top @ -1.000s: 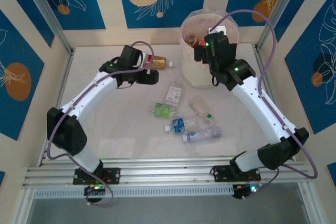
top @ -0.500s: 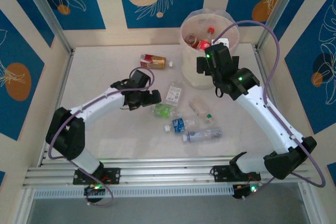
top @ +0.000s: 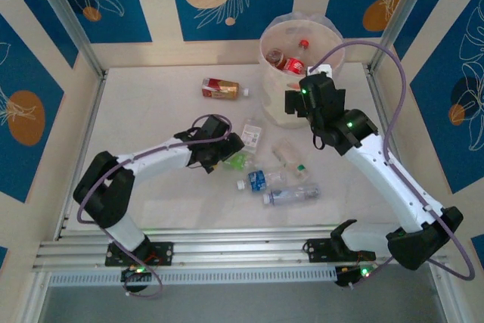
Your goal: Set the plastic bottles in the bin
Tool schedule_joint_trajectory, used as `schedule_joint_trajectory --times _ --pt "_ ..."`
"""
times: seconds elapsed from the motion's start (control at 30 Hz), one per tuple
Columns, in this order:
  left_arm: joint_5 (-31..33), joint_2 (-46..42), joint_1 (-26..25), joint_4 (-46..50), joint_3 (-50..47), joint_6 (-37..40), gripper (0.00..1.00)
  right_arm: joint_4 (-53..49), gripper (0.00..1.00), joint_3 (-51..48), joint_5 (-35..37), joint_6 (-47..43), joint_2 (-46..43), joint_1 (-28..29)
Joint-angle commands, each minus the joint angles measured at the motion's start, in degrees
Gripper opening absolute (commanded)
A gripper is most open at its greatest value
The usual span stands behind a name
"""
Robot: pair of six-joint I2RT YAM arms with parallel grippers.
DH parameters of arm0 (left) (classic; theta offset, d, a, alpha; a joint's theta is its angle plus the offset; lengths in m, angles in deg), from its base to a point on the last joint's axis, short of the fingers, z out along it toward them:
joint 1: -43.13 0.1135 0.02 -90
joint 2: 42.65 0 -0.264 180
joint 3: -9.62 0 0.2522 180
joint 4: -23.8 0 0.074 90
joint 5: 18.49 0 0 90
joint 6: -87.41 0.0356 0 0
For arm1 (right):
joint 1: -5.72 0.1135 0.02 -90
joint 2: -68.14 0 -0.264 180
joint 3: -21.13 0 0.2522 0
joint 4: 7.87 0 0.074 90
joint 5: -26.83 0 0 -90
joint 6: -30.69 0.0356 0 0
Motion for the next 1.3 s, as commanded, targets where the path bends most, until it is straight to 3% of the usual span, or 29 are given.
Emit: schedule_joint_trajectory --times 0.0,0.5,1.1,1.27 --pt "2.86 1.12 -1.47 -0.17 -0.61 -6.60 0.96 3.31 0.99 -1.03 -1.89 0.82 -2.00 -0.39" --pt "5.54 7.33 -3.07 0.96 1.80 -10.08 0.82 5.37 0.99 -3.40 -5.35 1.09 -3.11 -1.47" --pt "8.11 13.32 -2.13 1.50 7.98 -7.09 0.81 5.47 0.99 -4.75 -6.34 1.76 -4.02 -1.55" --pt "9.47 13.78 -1.37 0.95 8.69 -6.48 0.73 5.32 0.99 -4.83 -6.60 1.78 -4.48 -1.54"
